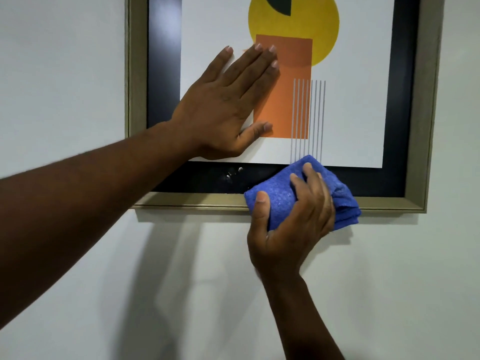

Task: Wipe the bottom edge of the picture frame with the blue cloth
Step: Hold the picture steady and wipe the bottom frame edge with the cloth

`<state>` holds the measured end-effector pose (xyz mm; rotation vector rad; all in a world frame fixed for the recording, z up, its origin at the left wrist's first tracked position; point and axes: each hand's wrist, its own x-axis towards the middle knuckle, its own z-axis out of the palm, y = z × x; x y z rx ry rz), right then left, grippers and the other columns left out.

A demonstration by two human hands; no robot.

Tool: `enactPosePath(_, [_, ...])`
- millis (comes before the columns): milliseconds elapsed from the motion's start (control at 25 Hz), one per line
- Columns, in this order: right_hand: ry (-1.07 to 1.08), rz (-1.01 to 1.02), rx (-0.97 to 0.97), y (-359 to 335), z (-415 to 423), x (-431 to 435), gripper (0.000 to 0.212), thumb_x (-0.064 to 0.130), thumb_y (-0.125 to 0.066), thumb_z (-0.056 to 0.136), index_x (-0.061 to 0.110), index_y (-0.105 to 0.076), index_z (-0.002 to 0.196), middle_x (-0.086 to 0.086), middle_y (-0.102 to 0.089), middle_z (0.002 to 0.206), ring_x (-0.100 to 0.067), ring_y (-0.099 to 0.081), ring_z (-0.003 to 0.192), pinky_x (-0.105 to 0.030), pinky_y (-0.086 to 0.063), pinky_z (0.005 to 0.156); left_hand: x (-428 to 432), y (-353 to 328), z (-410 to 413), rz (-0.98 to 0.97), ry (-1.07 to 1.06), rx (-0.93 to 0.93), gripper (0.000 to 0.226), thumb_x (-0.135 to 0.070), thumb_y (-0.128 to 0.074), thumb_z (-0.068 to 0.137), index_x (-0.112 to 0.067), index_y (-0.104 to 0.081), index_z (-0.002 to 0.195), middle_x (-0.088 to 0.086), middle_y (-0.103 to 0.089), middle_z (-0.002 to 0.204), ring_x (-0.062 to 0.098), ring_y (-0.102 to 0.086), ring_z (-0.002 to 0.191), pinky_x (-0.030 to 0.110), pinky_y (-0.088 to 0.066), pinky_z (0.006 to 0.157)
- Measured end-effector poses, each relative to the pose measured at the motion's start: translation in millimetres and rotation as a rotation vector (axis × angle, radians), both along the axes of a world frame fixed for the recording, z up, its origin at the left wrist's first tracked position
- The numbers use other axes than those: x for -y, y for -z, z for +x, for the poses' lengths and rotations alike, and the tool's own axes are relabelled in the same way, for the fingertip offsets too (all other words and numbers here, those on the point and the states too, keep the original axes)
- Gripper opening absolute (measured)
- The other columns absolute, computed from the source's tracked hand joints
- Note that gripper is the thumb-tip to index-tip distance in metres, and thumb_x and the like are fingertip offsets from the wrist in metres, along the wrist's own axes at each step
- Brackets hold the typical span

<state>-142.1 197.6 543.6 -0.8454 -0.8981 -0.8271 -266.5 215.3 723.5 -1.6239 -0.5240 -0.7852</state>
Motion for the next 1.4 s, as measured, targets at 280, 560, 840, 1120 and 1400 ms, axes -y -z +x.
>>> enactPosePath(280, [0.057, 0.034, 0.143, 8.5, -8.0, -6.5, 0.025, 0.037, -0.055, 0.091, 0.016, -0.061, 0.103, -0.011, -0.064, 0.130, -0.027, -0.050, 0.132, -0.046, -0.027, 0.116, -0.5, -0.6, -4.4, -0.037, 0.005, 0.035, 0.083, -0.061, -0.016, 0.096, -0.005, -0.003, 0.156, 0.015, -0.003, 0.166, 0.028, -0.001, 0.154, 0.051, -0.005, 0.126])
enactPosePath(560, [0.081, -0.007, 0.260, 14.7, -24.9, -7.1, 0.028, 0.037, -0.050, 0.094, 0.017, -0.064, 0.108, -0.007, -0.064, 0.132, -0.025, -0.048, 0.135, -0.044, -0.019, 0.120, -0.1, 2.3, -7.6, -0.059, 0.021, 0.077, 0.083, -0.061, -0.018, 0.096, -0.006, -0.003, 0.156, 0.015, -0.003, 0.166, 0.028, -0.001, 0.154, 0.051, -0.005, 0.125])
enactPosePath(840, [0.184, -0.047, 0.319, 14.3, -16.7, -6.3, 0.038, 0.036, -0.045, 0.097, 0.016, -0.062, 0.124, -0.008, -0.059, 0.140, -0.025, -0.044, 0.139, -0.047, -0.015, 0.122, -0.9, 5.0, -9.6, -0.050, 0.032, 0.095, 0.082, -0.060, -0.018, 0.096, -0.006, -0.004, 0.156, 0.015, -0.003, 0.166, 0.028, -0.002, 0.154, 0.052, -0.006, 0.125])
enactPosePath(1120, [-0.041, -0.042, 0.230, 12.3, -43.3, -5.8, 0.032, 0.044, -0.040, 0.099, 0.016, -0.048, 0.111, -0.010, -0.058, 0.138, -0.023, -0.041, 0.140, -0.039, -0.014, 0.124, -3.2, -5.3, -18.0, -0.041, 0.029, 0.016, 0.084, -0.062, -0.018, 0.096, -0.006, -0.005, 0.156, 0.015, -0.004, 0.166, 0.029, -0.003, 0.154, 0.052, -0.007, 0.125])
enactPosePath(1400, [-0.023, -0.056, 0.232, 6.8, -59.5, -5.1, 0.025, 0.039, -0.052, 0.095, 0.017, -0.054, 0.108, -0.008, -0.063, 0.133, -0.024, -0.047, 0.136, -0.041, -0.018, 0.123, -4.7, -6.7, -20.7, -0.030, 0.030, 0.002, 0.084, -0.062, -0.017, 0.095, -0.005, -0.006, 0.156, 0.015, -0.006, 0.166, 0.029, -0.004, 0.154, 0.052, -0.008, 0.125])
